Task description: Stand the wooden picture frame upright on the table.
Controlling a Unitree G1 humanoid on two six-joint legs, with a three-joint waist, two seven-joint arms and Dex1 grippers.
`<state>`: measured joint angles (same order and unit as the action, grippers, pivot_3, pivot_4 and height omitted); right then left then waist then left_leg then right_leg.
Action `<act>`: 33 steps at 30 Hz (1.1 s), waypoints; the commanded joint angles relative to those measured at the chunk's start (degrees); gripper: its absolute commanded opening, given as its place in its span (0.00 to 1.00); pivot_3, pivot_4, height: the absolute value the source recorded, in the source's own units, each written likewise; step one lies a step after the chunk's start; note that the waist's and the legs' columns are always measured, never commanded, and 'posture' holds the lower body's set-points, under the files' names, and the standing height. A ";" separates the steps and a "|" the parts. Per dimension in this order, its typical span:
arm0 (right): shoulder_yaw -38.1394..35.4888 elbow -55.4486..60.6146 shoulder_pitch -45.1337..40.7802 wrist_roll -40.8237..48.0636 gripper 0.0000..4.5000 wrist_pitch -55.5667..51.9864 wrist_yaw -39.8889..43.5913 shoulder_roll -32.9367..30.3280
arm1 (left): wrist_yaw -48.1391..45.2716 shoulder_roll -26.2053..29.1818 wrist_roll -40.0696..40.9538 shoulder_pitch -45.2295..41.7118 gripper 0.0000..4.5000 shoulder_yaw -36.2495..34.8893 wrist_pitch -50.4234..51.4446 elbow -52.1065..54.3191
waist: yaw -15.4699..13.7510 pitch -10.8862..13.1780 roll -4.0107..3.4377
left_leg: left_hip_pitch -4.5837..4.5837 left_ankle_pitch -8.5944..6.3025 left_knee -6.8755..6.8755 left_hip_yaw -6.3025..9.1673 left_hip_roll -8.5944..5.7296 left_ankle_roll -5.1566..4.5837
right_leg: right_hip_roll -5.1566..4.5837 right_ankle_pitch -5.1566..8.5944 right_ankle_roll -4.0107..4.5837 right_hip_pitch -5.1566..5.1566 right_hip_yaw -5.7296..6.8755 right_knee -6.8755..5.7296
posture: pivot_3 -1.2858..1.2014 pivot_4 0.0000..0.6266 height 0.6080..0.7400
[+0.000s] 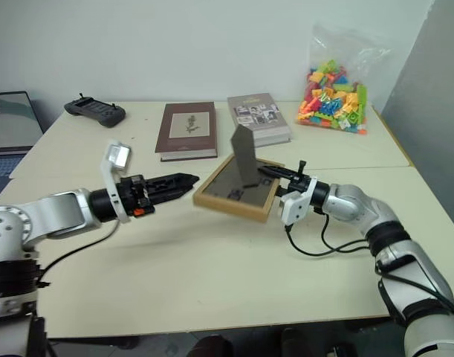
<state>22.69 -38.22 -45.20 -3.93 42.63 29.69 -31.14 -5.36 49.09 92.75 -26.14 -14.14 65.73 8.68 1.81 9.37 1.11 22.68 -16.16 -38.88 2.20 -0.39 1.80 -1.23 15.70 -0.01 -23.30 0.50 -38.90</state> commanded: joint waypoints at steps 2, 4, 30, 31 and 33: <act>-9.32 13.49 -0.86 26.75 0.29 -38.07 14.94 3.93 | -3.50 1.15 -17.75 7.19 1.00 2.74 -7.41 19.47 | -0.01 0.03 -0.06 | 0.01 -0.02 0.03 0.04 0.02 -0.02 | 0.00 -0.01 0.01 -0.03 0.04 -0.04 | 0.52 0.24 1.00; -11.33 13.73 -2.39 30.09 0.29 -47.91 16.06 6.44 | -3.62 -1.86 -29.74 10.76 1.00 6.04 -15.53 23.56 | -0.20 0.03 -0.06 | -0.02 -0.02 0.11 0.05 0.01 -0.03 | 0.00 -0.01 0.02 -0.04 0.05 -0.07 | 0.52 0.24 1.00; -16.42 -7.62 -3.76 19.63 0.78 -54.67 26.95 15.15 | -14.11 -14.61 -64.18 17.53 1.00 16.88 -33.34 22.17 | -1.58 0.03 -0.08 | 0.00 -0.23 0.10 -0.09 -0.03 -0.39 | 0.00 -0.01 0.01 -0.11 0.05 -0.13 | 0.52 0.24 1.00; -16.48 -6.19 -2.79 19.52 0.85 -55.34 27.03 14.42 | -14.92 -14.31 -64.89 17.35 1.00 17.04 -33.67 21.60 | -1.62 0.02 -0.08 | 0.00 -0.23 0.10 -0.08 -0.03 -0.39 | 0.00 -0.01 0.02 -0.11 0.06 -0.13 | 0.52 0.24 1.00; -16.63 -2.41 -0.56 19.35 0.95 -57.00 27.10 12.66 | -16.43 -13.98 -65.19 16.79 1.00 16.29 -33.72 20.30 | -1.63 0.02 -0.08 | 0.00 -0.23 0.10 -0.09 -0.04 -0.39 | 0.00 -0.01 0.01 -0.10 0.06 -0.13 | 0.52 0.24 1.00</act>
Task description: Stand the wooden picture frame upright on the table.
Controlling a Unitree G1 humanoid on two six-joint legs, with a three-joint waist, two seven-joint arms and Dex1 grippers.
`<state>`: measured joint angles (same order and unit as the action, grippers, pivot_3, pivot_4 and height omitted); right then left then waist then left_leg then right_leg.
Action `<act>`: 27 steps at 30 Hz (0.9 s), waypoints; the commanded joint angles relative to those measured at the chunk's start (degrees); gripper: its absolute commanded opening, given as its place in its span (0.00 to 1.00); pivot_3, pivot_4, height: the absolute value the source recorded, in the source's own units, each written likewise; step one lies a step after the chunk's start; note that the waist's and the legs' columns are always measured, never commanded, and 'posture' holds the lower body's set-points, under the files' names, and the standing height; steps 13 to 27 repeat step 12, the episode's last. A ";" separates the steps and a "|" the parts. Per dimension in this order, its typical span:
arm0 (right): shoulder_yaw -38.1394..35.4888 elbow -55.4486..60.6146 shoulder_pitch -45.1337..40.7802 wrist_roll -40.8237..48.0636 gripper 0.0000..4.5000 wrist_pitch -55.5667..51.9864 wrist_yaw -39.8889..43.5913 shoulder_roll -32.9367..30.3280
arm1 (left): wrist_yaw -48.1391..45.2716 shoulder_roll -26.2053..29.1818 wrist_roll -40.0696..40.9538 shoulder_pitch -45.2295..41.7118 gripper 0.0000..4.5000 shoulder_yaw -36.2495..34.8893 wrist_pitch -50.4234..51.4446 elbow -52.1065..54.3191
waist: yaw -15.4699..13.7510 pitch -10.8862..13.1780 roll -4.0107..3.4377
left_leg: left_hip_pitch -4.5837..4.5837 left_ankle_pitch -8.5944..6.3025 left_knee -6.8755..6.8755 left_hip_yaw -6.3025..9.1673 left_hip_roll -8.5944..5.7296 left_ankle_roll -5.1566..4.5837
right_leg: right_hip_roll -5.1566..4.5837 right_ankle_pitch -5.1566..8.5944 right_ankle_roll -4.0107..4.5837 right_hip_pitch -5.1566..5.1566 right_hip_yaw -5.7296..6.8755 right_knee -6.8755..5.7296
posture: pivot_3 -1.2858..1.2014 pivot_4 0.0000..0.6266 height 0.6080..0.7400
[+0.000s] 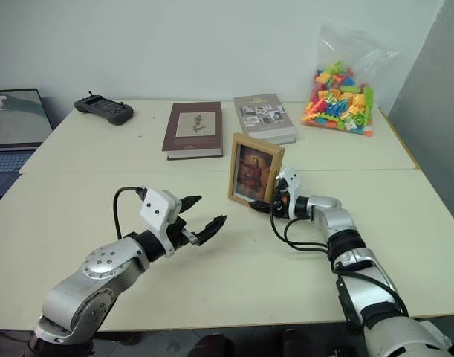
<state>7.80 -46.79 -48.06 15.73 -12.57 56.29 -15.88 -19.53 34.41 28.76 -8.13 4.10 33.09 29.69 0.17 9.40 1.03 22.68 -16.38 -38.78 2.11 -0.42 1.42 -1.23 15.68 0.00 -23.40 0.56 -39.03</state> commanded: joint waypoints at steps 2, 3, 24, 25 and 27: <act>-2.29 13.64 6.23 -0.22 0.98 -4.41 0.56 -6.55 | -4.52 1.84 0.67 -2.79 1.00 -4.27 0.84 -2.70 | -0.20 0.00 0.00 | 0.02 0.00 0.00 0.02 0.00 0.00 | 0.00 0.00 0.00 0.00 0.04 0.01 | 0.52 0.24 1.00; -2.46 16.68 7.79 -0.29 0.98 -5.35 0.38 -8.09 | -5.37 2.30 1.37 -3.42 1.00 -5.20 1.79 -3.50 | -0.37 0.00 0.00 | 0.04 0.00 0.00 0.04 0.00 0.00 | -0.01 0.00 0.00 0.00 0.06 0.02 | 0.52 0.24 1.00; -9.34 57.30 17.61 9.69 0.98 -28.29 -1.92 -23.18 | -20.83 13.67 2.19 -13.00 1.00 -11.95 2.94 -19.91 | 0.60 0.06 -0.09 | -0.02 -0.04 0.04 0.17 0.03 -0.07 | 0.13 0.01 -0.01 -0.01 0.06 -0.02 | 0.52 0.24 1.00; -9.34 57.30 17.61 9.69 0.98 -28.29 -1.92 -23.18 | -20.83 13.67 2.19 -13.00 1.00 -11.95 2.94 -19.91 | 0.60 0.06 -0.09 | -0.02 -0.04 0.04 0.17 0.03 -0.07 | 0.13 0.01 -0.01 -0.01 0.06 -0.02 | 0.52 0.24 1.00; -9.34 57.30 17.61 9.69 0.98 -28.29 -1.92 -23.18 | -20.83 13.67 2.19 -13.00 1.00 -11.95 2.94 -19.91 | 0.60 0.06 -0.09 | -0.02 -0.04 0.04 0.17 0.03 -0.07 | 0.13 0.01 -0.01 -0.01 0.06 -0.02 | 0.52 0.24 1.00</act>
